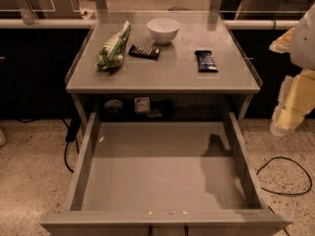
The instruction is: Place green jalapeno chip bag into top drawer
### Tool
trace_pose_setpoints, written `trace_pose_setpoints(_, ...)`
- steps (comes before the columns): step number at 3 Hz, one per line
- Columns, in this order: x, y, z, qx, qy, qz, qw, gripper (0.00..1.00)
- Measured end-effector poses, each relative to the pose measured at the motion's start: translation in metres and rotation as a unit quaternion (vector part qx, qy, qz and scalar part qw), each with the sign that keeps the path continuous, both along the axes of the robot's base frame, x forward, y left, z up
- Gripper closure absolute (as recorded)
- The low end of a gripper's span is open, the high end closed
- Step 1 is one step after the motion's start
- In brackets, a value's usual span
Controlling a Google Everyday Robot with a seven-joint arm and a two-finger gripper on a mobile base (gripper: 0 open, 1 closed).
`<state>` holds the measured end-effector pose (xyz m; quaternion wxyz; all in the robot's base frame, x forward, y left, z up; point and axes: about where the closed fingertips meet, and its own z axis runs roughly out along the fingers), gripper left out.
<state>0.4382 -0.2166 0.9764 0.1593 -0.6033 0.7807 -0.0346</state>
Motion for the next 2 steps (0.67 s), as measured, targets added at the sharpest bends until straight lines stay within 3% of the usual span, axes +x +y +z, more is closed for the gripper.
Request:
trace_pose_setpoints(1,0.000,0.000,0.000,0.000,0.000,0.000,1.0000,0.00)
trace_pose_setpoints(2,0.023,0.018,0.001,0.005,-0.009,0.028,0.9996,0.00)
